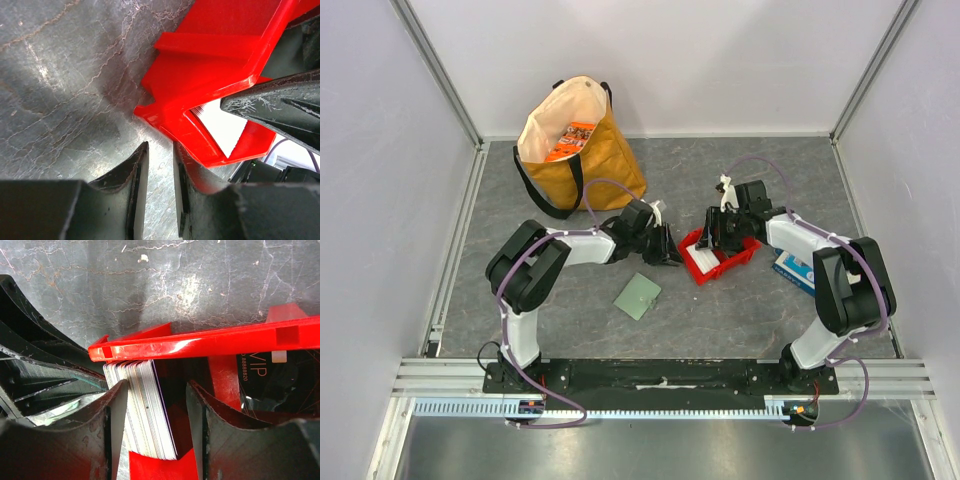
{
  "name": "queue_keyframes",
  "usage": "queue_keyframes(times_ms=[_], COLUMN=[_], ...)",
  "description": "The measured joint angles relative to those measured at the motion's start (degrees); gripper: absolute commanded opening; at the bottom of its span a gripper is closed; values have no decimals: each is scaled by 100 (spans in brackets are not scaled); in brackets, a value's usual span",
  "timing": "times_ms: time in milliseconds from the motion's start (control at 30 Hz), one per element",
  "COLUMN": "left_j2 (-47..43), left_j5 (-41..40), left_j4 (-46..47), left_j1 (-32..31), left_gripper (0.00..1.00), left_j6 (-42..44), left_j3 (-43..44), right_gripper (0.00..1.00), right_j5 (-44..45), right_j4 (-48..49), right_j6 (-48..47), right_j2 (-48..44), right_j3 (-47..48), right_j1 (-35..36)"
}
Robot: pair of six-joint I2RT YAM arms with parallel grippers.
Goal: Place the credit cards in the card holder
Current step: Pick up the credit card from the storage box.
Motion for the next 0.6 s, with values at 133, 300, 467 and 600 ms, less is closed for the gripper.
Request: queue_keyframes(times_ms=[133,300,467,600], left_j2=[37,61,92,92], left_j5=[-9,-35,-35,-35], left_j4=[-136,-238,-243,-243], left_j1=[9,17,33,33], left_gripper=[31,30,30,29], left_j6=[2,4,4,9], left_j3=[120,201,223,234], right_gripper=[50,47,46,42], right_j5=[31,76,127,142], right_j4=[4,-17,-61,-94], right_j6=[24,33,28,20], right_j2=[-35,-74,-103,-109], right_j3=[0,0,4,20], right_j1=[-24,-24,-26,-28])
